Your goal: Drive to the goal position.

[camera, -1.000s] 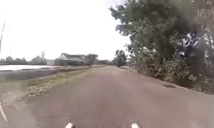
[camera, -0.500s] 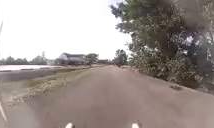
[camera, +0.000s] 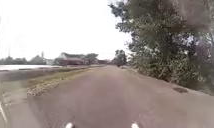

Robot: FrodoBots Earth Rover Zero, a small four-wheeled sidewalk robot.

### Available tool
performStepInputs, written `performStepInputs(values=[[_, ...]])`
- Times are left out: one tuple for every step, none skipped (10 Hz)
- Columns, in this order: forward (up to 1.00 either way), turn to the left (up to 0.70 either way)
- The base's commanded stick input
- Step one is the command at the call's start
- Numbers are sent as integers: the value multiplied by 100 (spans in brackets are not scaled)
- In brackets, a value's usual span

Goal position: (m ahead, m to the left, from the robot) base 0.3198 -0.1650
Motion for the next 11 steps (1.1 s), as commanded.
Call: performStepInputs(values=[[0,0],[0,0],[0,0],[0,0],[8,0],[19,0],[29,0],[40,0],[51,0],[61,0],[70,0]])
